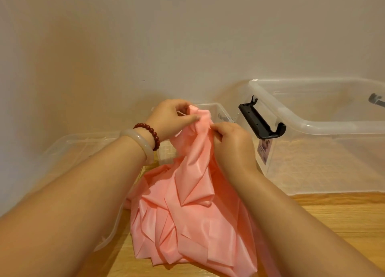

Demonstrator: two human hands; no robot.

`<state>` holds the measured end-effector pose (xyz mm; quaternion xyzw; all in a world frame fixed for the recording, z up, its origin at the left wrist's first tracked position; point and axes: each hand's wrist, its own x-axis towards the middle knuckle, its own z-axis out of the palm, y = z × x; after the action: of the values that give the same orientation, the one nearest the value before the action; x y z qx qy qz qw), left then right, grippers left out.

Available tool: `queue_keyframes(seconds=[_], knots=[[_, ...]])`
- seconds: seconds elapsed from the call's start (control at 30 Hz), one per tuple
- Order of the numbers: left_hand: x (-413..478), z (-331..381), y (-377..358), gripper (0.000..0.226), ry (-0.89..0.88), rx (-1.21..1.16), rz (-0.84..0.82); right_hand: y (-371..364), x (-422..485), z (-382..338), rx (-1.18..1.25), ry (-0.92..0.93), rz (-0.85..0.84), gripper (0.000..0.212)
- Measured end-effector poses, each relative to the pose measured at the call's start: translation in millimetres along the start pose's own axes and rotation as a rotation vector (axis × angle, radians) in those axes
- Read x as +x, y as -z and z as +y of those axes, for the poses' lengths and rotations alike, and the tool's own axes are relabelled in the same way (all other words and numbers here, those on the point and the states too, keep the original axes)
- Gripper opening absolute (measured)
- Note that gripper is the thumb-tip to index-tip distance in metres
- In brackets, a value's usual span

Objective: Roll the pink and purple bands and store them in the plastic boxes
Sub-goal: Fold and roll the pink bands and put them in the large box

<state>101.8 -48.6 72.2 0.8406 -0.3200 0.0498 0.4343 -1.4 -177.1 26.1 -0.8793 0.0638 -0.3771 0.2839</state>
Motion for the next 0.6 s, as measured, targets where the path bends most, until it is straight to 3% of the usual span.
queue_keyframes(seconds=[0.17, 0.3, 0.4, 0.53, 0.57, 0.6], knots=[[-2, -11, 9, 0.029, 0.080, -0.232, 0.172, 17, -6, -1, 0.127, -0.046, 0.281, 0.025], [9, -22, 15, 0.029, 0.112, -0.064, 0.144, 23, -23, 0, 0.165, -0.042, 0.376, 0.019], [13, -19, 11, 0.029, 0.096, 0.076, 0.153, 24, -39, 0, 0.341, -0.012, 0.232, 0.019], [13, -20, 10, 0.030, 0.111, -0.015, 0.233, 33, -53, -3, 0.340, 0.137, -0.345, 0.017], [12, -20, 10, 0.029, 0.123, -0.059, 0.241, 35, -55, -5, 0.341, 0.171, -0.444, 0.015], [10, -20, 10, 0.029, 0.130, -0.103, 0.244, 37, -55, -8, 0.355, 0.205, -0.437, 0.014]])
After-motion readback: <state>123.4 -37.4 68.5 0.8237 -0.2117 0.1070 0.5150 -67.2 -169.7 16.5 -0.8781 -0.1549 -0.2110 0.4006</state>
